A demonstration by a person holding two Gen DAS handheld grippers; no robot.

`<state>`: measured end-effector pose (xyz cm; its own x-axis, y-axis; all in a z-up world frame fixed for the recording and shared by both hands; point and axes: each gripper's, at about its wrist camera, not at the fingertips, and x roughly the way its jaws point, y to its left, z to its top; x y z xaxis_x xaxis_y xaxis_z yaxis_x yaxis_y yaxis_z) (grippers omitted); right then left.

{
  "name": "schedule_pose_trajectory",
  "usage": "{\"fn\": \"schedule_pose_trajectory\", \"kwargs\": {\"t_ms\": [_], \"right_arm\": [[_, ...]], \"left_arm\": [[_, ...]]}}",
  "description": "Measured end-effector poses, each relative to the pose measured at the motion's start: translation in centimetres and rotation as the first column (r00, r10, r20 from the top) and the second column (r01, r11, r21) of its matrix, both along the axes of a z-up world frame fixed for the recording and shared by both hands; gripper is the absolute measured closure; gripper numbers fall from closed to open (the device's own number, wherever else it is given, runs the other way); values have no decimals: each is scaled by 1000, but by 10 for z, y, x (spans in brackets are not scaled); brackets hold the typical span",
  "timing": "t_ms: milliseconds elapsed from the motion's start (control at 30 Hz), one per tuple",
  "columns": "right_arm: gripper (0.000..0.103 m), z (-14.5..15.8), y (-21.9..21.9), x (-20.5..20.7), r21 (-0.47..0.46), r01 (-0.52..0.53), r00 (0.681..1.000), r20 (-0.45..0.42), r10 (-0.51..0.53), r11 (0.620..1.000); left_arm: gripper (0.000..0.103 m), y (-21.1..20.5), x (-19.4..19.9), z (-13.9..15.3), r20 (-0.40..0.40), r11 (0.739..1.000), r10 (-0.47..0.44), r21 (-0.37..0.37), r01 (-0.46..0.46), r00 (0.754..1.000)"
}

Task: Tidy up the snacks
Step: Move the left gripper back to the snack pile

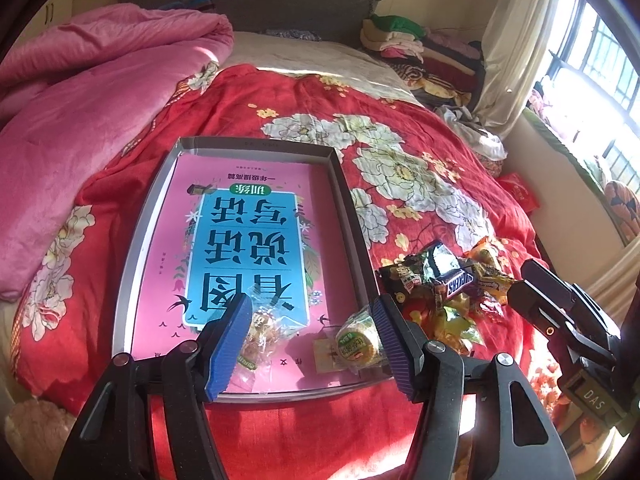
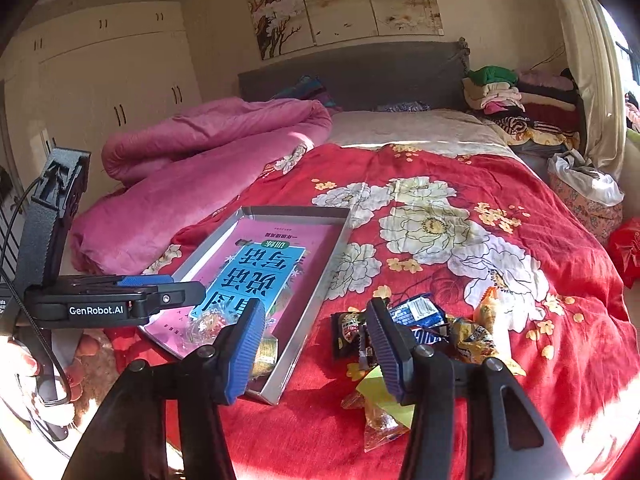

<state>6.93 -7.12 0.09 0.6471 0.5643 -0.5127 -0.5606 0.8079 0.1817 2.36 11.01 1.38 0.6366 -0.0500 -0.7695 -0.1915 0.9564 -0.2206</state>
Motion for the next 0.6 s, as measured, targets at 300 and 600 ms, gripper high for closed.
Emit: {"fn": "schedule_pose_trajectory", "kwargs": {"t_ms": [300, 600], "right_arm": [[47, 12, -41, 4, 33, 100, 994, 36, -101, 994], [45, 16, -80, 11, 68, 193, 980, 42, -196, 979]], "left_arm": [[38, -24, 1, 10, 12, 998, -55, 1, 55, 998], [38, -49, 3, 10, 2, 994, -112, -6, 112, 994]]}}
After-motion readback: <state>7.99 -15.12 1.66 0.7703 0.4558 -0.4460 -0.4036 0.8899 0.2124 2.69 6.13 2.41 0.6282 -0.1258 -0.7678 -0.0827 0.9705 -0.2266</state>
